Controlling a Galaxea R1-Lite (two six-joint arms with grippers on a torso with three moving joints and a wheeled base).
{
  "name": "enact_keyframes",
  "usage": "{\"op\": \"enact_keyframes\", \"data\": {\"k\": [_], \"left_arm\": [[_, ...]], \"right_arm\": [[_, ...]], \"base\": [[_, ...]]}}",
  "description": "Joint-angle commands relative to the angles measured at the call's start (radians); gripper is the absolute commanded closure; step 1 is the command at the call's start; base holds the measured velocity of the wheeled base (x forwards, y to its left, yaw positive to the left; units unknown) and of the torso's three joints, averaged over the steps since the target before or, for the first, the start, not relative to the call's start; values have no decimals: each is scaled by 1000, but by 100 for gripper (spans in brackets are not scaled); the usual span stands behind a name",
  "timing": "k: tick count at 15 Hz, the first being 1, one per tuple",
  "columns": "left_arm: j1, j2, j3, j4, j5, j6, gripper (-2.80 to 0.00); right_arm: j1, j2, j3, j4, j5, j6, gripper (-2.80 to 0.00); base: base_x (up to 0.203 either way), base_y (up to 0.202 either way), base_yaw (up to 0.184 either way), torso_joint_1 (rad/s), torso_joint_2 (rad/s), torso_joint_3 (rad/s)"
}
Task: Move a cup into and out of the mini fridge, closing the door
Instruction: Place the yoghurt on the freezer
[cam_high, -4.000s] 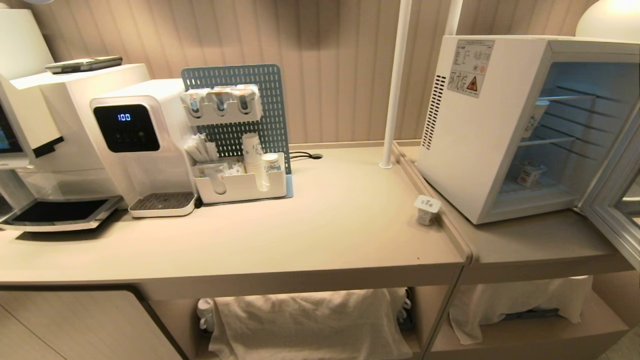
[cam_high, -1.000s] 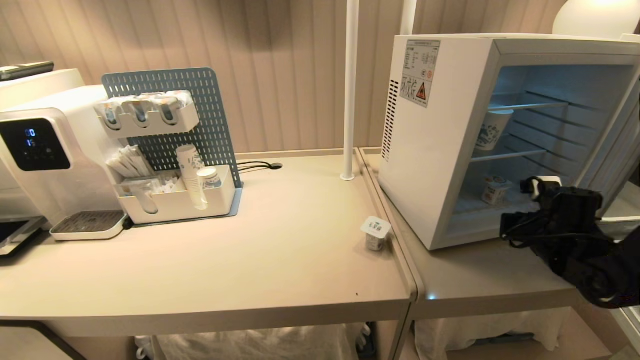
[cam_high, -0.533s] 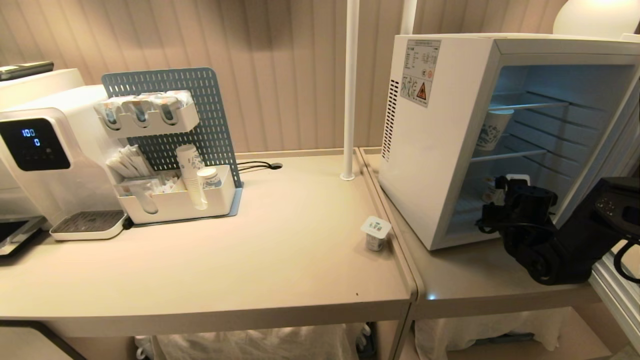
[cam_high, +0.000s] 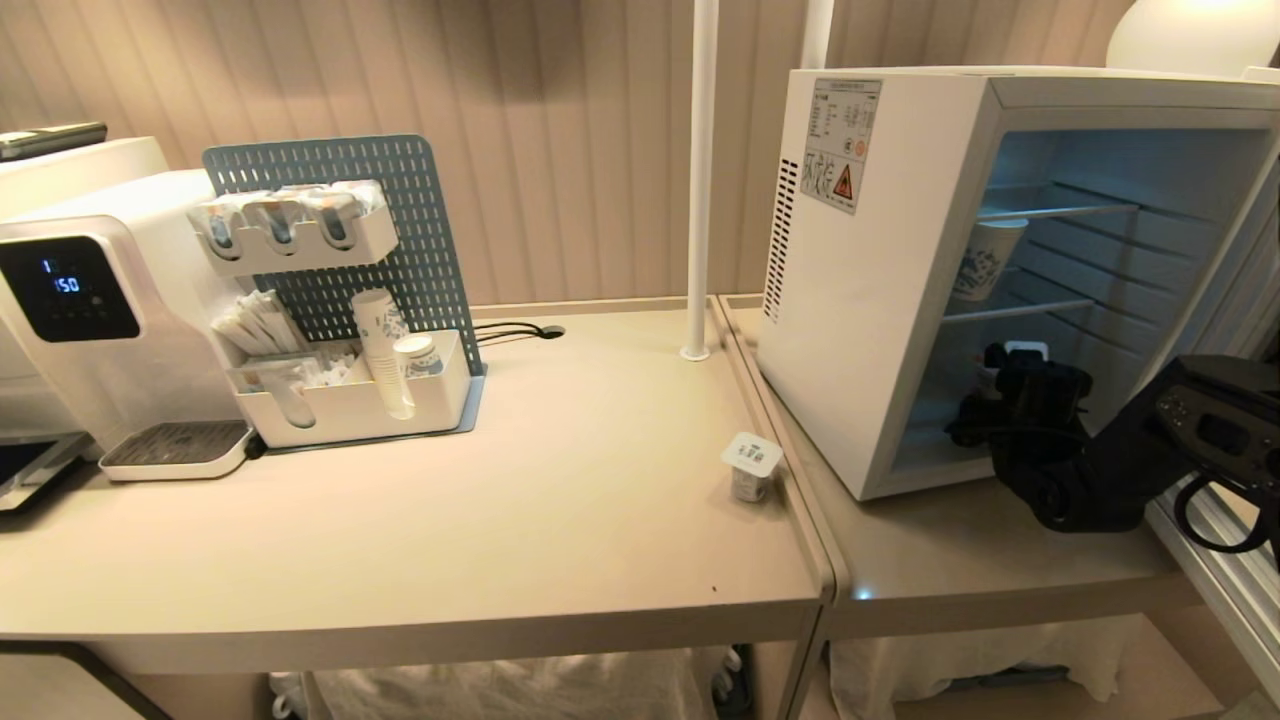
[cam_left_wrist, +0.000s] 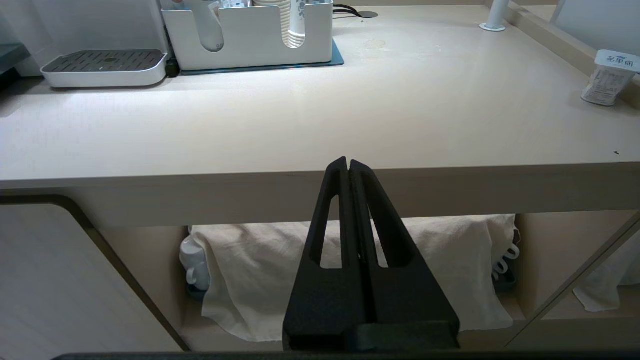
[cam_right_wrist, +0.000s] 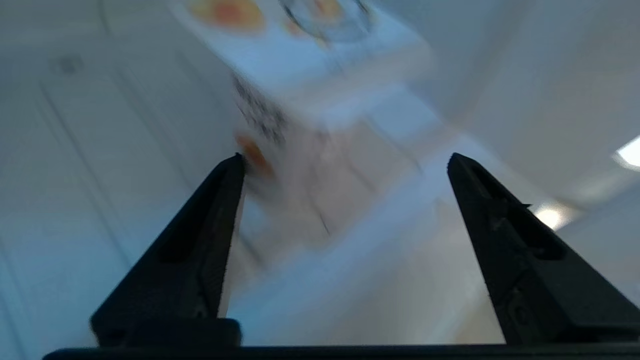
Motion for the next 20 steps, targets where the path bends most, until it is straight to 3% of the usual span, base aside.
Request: {"op": "enact_keyframes", "data": {"k": [1, 8, 11, 12, 16, 20], "left_arm": [[0, 0, 2, 0, 0, 0, 0], [0, 0, 2, 0, 0, -2, 0], [0, 0, 2, 0, 0, -2, 0], [1, 0, 2, 0, 0, -2, 0], [0, 0, 2, 0, 0, -2, 0], [0, 0, 2, 0, 0, 0, 0]], "right_arm": [[-5, 49, -94, 23, 1, -2, -280], [-17, 206, -399, 195, 51, 0, -280], [-16, 235, -444, 226, 83, 3, -280], [-16, 235, -444, 235, 104, 3, 0], [-16, 212, -418, 241, 110, 11, 0], [-17, 46, -243, 236, 123, 54, 0]], "base": [[0, 0, 0, 0, 0, 0], [0, 0, 0, 0, 0, 0], [0, 0, 0, 0, 0, 0], [0, 0, 0, 0, 0, 0], [0, 0, 0, 0, 0, 0], [0, 0, 0, 0, 0, 0]]}}
